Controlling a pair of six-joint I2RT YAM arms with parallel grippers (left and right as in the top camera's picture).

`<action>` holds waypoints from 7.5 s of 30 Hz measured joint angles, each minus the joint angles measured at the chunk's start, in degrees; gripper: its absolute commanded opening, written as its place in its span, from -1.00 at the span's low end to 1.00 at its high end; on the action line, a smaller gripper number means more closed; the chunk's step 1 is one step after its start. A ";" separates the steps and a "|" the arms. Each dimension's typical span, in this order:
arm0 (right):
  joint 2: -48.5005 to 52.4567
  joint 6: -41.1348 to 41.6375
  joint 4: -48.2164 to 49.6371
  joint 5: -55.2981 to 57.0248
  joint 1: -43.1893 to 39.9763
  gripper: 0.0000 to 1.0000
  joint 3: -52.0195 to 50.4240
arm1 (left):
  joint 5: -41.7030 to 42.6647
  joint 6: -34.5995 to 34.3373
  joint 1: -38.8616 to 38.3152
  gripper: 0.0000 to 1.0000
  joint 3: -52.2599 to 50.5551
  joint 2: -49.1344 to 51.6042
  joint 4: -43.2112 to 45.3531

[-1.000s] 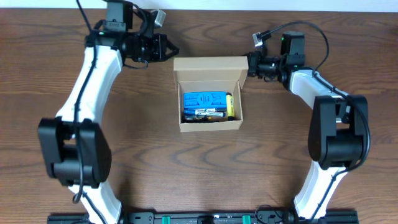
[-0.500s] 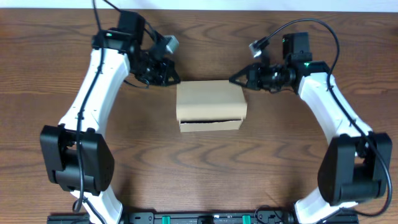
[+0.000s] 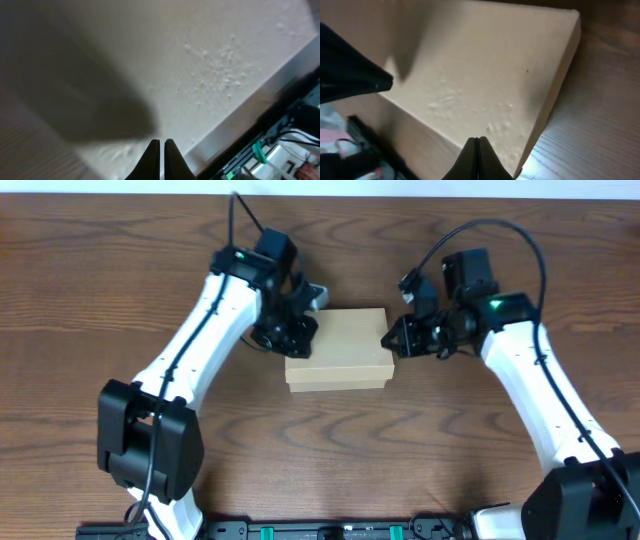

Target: Pack container

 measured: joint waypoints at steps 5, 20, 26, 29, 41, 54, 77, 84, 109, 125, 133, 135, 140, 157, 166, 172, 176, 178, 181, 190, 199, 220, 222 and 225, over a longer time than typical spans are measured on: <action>0.02 0.02 4.70 1.62 1.18 -0.98 -7.30 | -0.96 -1.49 -0.48 -0.88 -3.87 0.00 2.56; -0.68 0.87 6.45 1.81 1.64 -0.97 -11.26 | -1.20 -3.48 -0.35 -0.88 -8.79 -1.64 5.60; -7.37 1.16 -1.36 3.48 1.73 -0.97 -9.62 | -6.56 -4.85 -0.15 -0.88 -10.93 -11.72 2.10; -16.59 1.29 -4.26 4.81 1.81 -0.97 -8.55 | -7.61 -5.49 -0.15 -0.88 -10.91 -21.68 1.29; -56.15 1.31 -15.93 13.64 1.90 -0.97 -11.56 | -8.61 -6.69 -2.60 -0.88 -26.43 -60.35 6.73; -66.97 9.70 -16.92 16.13 1.90 0.98 -19.89 | -8.68 -13.42 -2.64 0.91 -44.52 -67.76 14.03; -66.97 12.26 -17.33 16.17 1.90 0.99 -19.89 | -9.57 -14.34 -0.28 0.91 -44.57 -68.81 10.12; -66.97 12.26 -17.31 16.26 1.90 0.98 -19.91 | -15.74 -14.14 11.78 0.91 -47.69 -77.50 20.17; -66.99 12.44 -17.33 16.33 1.90 0.99 -20.00 | -16.04 -17.77 21.49 0.91 -84.26 -107.69 41.29; -66.99 12.46 -17.33 16.33 1.90 0.99 -20.00 | -16.04 -19.34 21.49 0.91 -85.05 -107.80 42.14; -66.99 12.44 -17.33 16.33 1.90 0.99 -20.00 | -16.02 -19.34 21.49 0.91 -85.05 -107.80 42.12; -66.99 12.44 -17.33 16.33 1.90 0.99 -20.00 | -16.04 -19.37 21.49 0.91 -85.05 -107.80 42.12; -66.99 12.46 -17.33 16.31 2.23 0.99 -20.00 | -16.02 -19.34 21.49 0.91 -85.05 -107.80 42.12; -73.26 3.13 11.91 18.84 17.77 0.96 -41.70 | -16.04 -19.37 21.49 0.91 -85.09 -107.84 42.36; -78.58 1.07 26.10 24.02 21.94 0.99 -59.12 | -16.04 -19.37 21.49 0.91 -85.09 -107.84 42.34; -82.20 0.74 28.94 25.16 21.99 0.98 -65.16 | -16.02 -19.37 21.49 0.91 -85.09 -107.84 42.34; -84.02 0.52 30.10 25.94 21.66 0.98 -65.18 | -16.02 -19.37 21.49 0.91 -85.09 -107.84 42.34; -84.94 0.35 30.10 26.16 21.00 0.98 -65.18 | -16.02 -19.34 21.49 0.91 -85.09 -107.84 42.34; -86.62 0.33 30.10 26.40 20.35 0.98 -65.18 | -16.02 -19.34 21.49 0.91 -85.09 -107.84 42.34; -89.64 0.33 30.16 26.43 20.13 0.98 -65.18 | -16.02 -19.34 21.49 0.91 -85.09 -107.84 42.34; -89.64 0.31 30.14 26.43 20.09 0.98 -65.18 | -16.02 -19.34 21.49 0.91 -85.09 -107.84 42.34; -89.64 0.15 30.14 26.43 20.09 0.99 -65.18 | -16.02 -19.37 21.49 0.91 -85.09 -107.84 42.34; -89.64 0.13 30.14 26.43 20.09 0.99 -65.18 | -16.02 -19.37 21.49 0.91 -85.09 -107.84 42.34; -89.64 0.13 30.14 26.43 20.09 0.98 -65.18 | -16.02 -19.34 21.49 0.91 -85.09 -107.84 42.34</action>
